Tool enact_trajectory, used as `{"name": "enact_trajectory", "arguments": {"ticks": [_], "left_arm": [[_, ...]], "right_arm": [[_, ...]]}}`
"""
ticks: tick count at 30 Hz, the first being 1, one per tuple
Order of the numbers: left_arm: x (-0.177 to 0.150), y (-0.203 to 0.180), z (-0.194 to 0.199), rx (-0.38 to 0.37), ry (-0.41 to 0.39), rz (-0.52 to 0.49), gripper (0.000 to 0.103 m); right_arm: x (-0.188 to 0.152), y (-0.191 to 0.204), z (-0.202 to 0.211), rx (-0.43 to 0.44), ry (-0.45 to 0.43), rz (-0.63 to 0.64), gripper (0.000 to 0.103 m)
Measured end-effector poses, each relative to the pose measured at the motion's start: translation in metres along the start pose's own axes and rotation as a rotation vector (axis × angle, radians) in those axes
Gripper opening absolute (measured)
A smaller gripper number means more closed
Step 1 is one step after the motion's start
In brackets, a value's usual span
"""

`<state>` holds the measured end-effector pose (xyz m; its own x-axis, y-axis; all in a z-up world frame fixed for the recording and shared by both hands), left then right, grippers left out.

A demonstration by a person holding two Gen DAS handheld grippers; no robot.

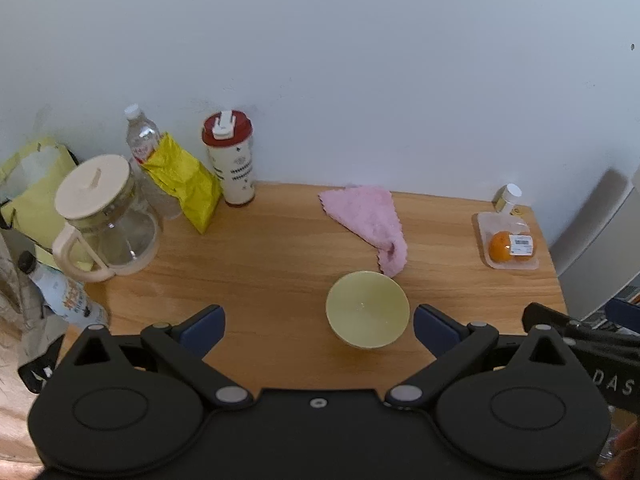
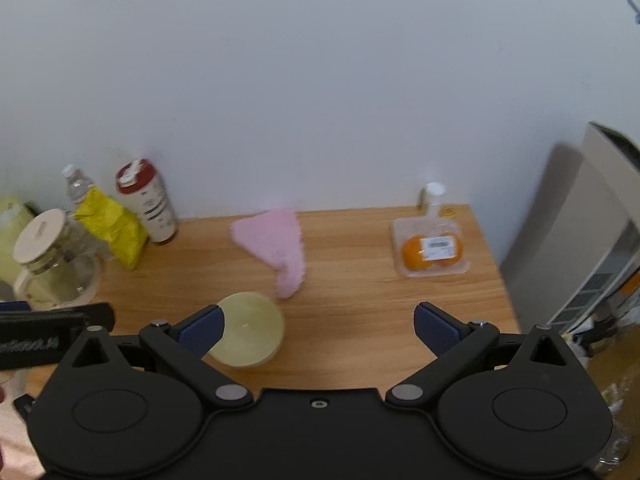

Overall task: Clean bowl
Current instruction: 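Move both tools toward the pale green bowl and pink cloth, then lower the left tool to the bowl rim while the right tool approaches the pink cloth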

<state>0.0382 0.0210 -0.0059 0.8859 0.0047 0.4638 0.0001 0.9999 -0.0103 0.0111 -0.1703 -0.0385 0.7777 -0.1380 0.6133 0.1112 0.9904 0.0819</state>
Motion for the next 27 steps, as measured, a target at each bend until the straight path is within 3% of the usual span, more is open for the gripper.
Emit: {"name": "enact_trajectory", "arguments": {"ticks": [5, 12, 16, 23, 27], "left_arm": [[0.004, 0.01, -0.005, -0.007, -0.002, -0.004, 0.102], [0.012, 0.028, -0.019, -0.024, 0.014, -0.009, 0.102], [0.016, 0.041, -0.028, -0.026, 0.015, -0.015, 0.102], [0.02, 0.059, -0.054, -0.022, 0.021, -0.053, 0.102], [0.025, 0.059, -0.08, -0.041, 0.081, -0.06, 0.102]], "right_arm": [[0.002, 0.008, 0.002, -0.014, -0.007, 0.015, 0.103], [0.005, 0.012, -0.021, 0.007, 0.113, -0.034, 0.103], [0.005, 0.003, -0.028, 0.05, 0.099, -0.122, 0.103], [0.002, 0.03, -0.04, -0.008, 0.013, 0.009, 0.102], [0.011, 0.029, -0.044, -0.009, -0.013, 0.017, 0.098]]}}
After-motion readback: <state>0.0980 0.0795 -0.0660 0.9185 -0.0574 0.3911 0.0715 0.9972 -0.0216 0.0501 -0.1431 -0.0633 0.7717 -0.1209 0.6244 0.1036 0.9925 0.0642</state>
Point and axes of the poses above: each gripper's, at about its wrist camera, not at the fingertips, and z roughly against the way its jaws point, y to its left, x to its top, the point moved 1 cm from there along -z, roughly the way its jaws point, and after that the axes turned 7 degrees about y, right-handed, at the moved point
